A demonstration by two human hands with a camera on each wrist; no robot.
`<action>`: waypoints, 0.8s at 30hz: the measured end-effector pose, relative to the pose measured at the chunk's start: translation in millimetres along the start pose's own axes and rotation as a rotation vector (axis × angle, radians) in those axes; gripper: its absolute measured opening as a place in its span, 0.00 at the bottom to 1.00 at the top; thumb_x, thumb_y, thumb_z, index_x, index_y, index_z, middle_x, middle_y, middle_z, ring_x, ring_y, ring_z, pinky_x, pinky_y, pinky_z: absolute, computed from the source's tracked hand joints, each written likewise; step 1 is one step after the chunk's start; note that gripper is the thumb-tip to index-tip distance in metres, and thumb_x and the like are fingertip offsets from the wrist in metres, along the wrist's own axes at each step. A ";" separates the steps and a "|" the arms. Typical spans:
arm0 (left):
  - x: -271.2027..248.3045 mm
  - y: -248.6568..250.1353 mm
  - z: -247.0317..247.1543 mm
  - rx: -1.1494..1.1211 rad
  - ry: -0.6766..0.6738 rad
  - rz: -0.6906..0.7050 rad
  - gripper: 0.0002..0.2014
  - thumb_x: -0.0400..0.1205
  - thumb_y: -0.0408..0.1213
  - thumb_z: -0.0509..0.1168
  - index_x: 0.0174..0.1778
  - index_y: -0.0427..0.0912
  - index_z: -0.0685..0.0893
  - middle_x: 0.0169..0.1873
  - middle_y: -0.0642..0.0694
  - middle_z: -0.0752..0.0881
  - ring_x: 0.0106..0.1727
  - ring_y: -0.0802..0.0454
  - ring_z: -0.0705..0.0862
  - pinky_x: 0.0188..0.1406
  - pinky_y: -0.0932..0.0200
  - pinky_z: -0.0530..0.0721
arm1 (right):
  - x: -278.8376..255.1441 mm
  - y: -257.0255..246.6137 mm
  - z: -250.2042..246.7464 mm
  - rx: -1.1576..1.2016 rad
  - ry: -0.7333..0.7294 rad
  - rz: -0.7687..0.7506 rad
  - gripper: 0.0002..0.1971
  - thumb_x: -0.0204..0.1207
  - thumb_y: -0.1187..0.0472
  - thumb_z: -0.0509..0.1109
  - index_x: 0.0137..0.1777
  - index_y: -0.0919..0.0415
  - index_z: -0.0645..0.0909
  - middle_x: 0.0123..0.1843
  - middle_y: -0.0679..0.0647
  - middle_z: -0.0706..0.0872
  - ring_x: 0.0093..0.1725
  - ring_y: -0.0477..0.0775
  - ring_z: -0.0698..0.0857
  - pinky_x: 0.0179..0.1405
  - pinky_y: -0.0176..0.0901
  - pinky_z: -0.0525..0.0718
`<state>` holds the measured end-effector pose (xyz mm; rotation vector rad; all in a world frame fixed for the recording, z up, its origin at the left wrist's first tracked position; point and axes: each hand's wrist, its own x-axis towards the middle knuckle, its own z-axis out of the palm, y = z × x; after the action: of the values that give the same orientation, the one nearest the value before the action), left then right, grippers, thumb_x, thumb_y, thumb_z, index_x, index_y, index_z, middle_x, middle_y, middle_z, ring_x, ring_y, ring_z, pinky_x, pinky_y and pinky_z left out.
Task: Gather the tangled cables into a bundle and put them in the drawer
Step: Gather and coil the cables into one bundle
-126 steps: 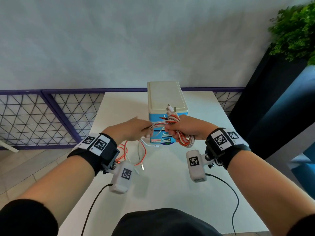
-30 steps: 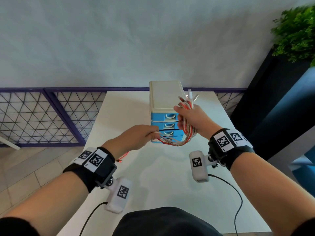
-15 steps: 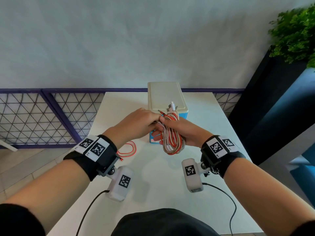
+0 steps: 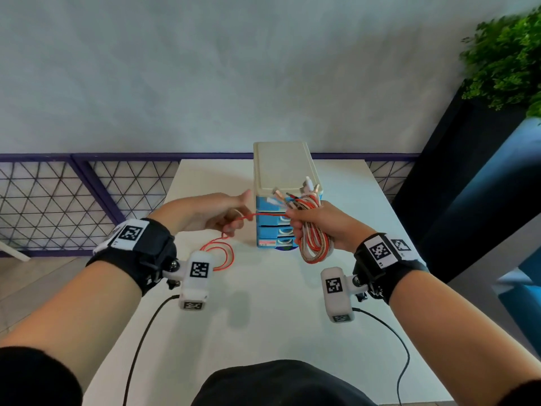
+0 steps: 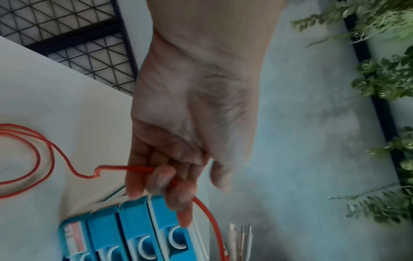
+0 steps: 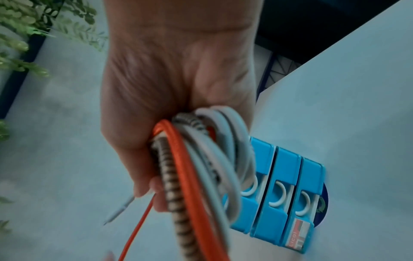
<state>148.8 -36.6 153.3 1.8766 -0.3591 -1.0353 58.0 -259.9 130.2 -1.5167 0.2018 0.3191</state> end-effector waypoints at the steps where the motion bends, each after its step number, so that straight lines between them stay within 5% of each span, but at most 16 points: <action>1: 0.2 -4.9 -1.5 -0.014 0.020 -0.002 0.25 0.84 0.57 0.52 0.46 0.38 0.81 0.23 0.48 0.73 0.27 0.52 0.70 0.32 0.62 0.78 | 0.6 1.3 -2.7 0.038 0.021 -0.009 0.06 0.79 0.63 0.71 0.44 0.64 0.79 0.30 0.54 0.81 0.28 0.51 0.83 0.35 0.45 0.87; 5: 3.8 -19.5 7.3 -0.187 0.030 0.090 0.16 0.89 0.41 0.51 0.43 0.40 0.81 0.25 0.51 0.73 0.26 0.56 0.69 0.36 0.62 0.80 | 7.5 8.0 -7.9 0.128 0.092 -0.021 0.08 0.79 0.60 0.71 0.43 0.64 0.80 0.33 0.57 0.83 0.30 0.53 0.85 0.50 0.55 0.86; 8: 7.2 -19.1 23.8 -0.377 0.053 0.154 0.14 0.87 0.36 0.54 0.40 0.42 0.82 0.25 0.52 0.77 0.28 0.56 0.72 0.34 0.64 0.79 | 10.3 12.3 -4.3 0.233 0.127 -0.033 0.09 0.78 0.56 0.72 0.43 0.62 0.81 0.33 0.55 0.83 0.32 0.53 0.85 0.47 0.53 0.87; 12: 8.8 -8.6 49.2 -0.450 0.031 0.197 0.11 0.84 0.36 0.61 0.38 0.42 0.85 0.26 0.53 0.82 0.27 0.58 0.77 0.33 0.66 0.79 | 11.8 13.7 8.4 0.296 0.178 -0.076 0.13 0.79 0.51 0.69 0.48 0.63 0.81 0.34 0.55 0.83 0.31 0.51 0.86 0.34 0.44 0.89; 16: 10.0 3.3 68.8 -0.318 0.031 0.215 0.07 0.82 0.39 0.65 0.41 0.43 0.86 0.27 0.55 0.86 0.28 0.61 0.81 0.31 0.68 0.81 | 11.4 13.6 14.5 0.257 0.134 -0.065 0.27 0.79 0.39 0.62 0.44 0.66 0.81 0.35 0.60 0.84 0.33 0.56 0.87 0.37 0.46 0.89; 19: 13.7 7.7 80.3 -0.217 0.087 0.198 0.07 0.80 0.41 0.69 0.38 0.44 0.87 0.26 0.55 0.88 0.27 0.61 0.84 0.25 0.69 0.81 | 14.0 11.1 18.1 0.246 0.050 -0.076 0.38 0.73 0.30 0.59 0.54 0.70 0.83 0.42 0.65 0.87 0.40 0.60 0.89 0.40 0.46 0.89; 22: 15.7 11.7 83.7 -0.215 0.163 0.177 0.09 0.78 0.44 0.71 0.37 0.42 0.87 0.24 0.53 0.87 0.25 0.61 0.84 0.23 0.69 0.81 | 12.3 7.7 19.7 0.282 0.006 -0.080 0.29 0.69 0.34 0.67 0.51 0.63 0.86 0.38 0.59 0.89 0.37 0.56 0.90 0.38 0.46 0.87; 24: 14.7 13.8 82.0 -0.187 0.177 0.166 0.10 0.78 0.44 0.71 0.37 0.41 0.88 0.28 0.49 0.88 0.26 0.60 0.84 0.23 0.68 0.81 | 8.9 6.8 19.6 0.287 0.028 -0.073 0.17 0.73 0.47 0.73 0.43 0.63 0.84 0.33 0.58 0.87 0.31 0.55 0.88 0.33 0.44 0.87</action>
<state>95.9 -101.1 140.0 1.7238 -0.2984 -0.7582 62.8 -239.5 121.8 -1.2420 0.2043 0.2009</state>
